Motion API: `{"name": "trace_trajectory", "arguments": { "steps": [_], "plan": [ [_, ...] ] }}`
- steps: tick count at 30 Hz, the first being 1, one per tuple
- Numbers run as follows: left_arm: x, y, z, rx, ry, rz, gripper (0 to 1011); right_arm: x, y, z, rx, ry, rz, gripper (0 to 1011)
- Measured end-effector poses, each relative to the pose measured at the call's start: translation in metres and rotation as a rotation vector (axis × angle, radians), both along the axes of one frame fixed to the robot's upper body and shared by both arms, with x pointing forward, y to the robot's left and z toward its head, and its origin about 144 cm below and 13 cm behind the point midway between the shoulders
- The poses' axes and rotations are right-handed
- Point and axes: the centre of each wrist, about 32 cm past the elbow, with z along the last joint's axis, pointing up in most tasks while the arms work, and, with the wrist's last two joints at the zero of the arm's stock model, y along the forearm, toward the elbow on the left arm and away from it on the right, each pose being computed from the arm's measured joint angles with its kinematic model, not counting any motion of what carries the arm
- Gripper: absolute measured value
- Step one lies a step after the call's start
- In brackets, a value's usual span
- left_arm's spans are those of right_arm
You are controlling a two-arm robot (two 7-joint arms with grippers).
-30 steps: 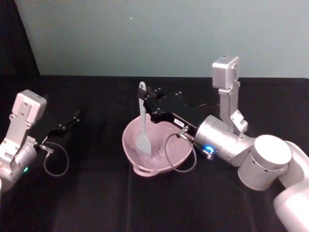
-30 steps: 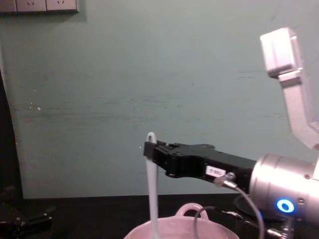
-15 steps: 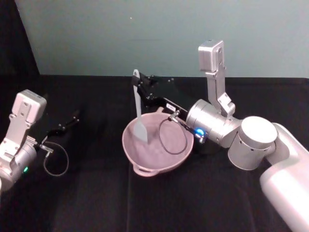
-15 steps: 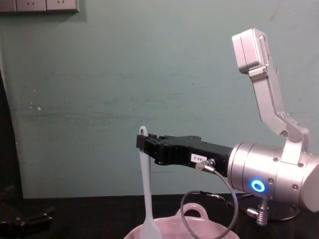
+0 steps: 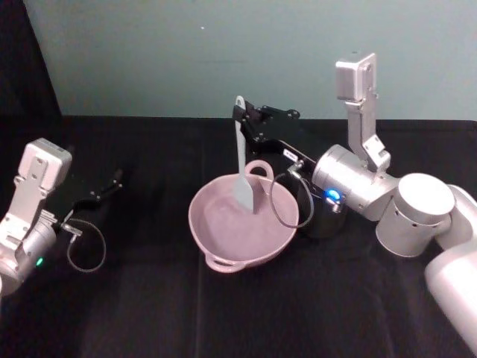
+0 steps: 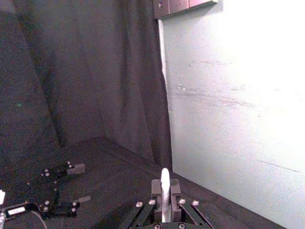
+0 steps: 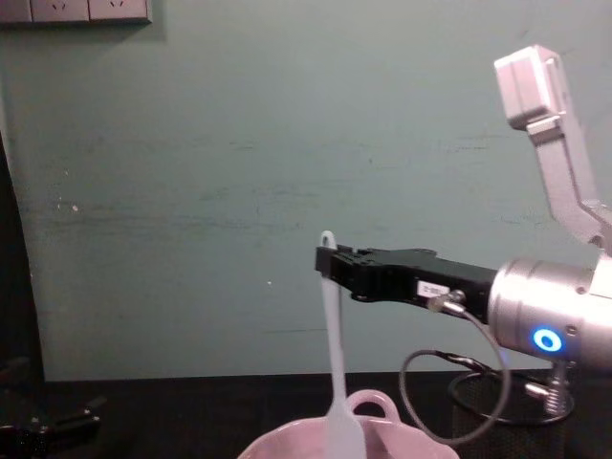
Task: Use the one hand to pick up the spoon and stir the clear water in the bowl.
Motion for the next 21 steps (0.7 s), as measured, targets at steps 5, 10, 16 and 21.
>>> {"name": "trace_trajectory", "arguments": {
  "steps": [5,10,16,21],
  "plan": [
    [0.0,0.0,0.0,0.0,0.0,0.0,1011,-0.01,-0.012,0.0,-0.01,-0.001,-0.016,110],
    [0.0,0.0,0.0,0.0,0.0,0.0,1011,-0.02,-0.018,-0.001,-0.01,-0.006,-0.014,110],
    [0.0,0.0,0.0,0.0,0.0,0.0,1011,-0.035,-0.013,-0.003,-0.007,-0.013,0.013,110],
    [0.0,0.0,0.0,0.0,0.0,0.0,1011,-0.041,-0.005,-0.007,-0.004,-0.007,0.041,110]
  ]
}}
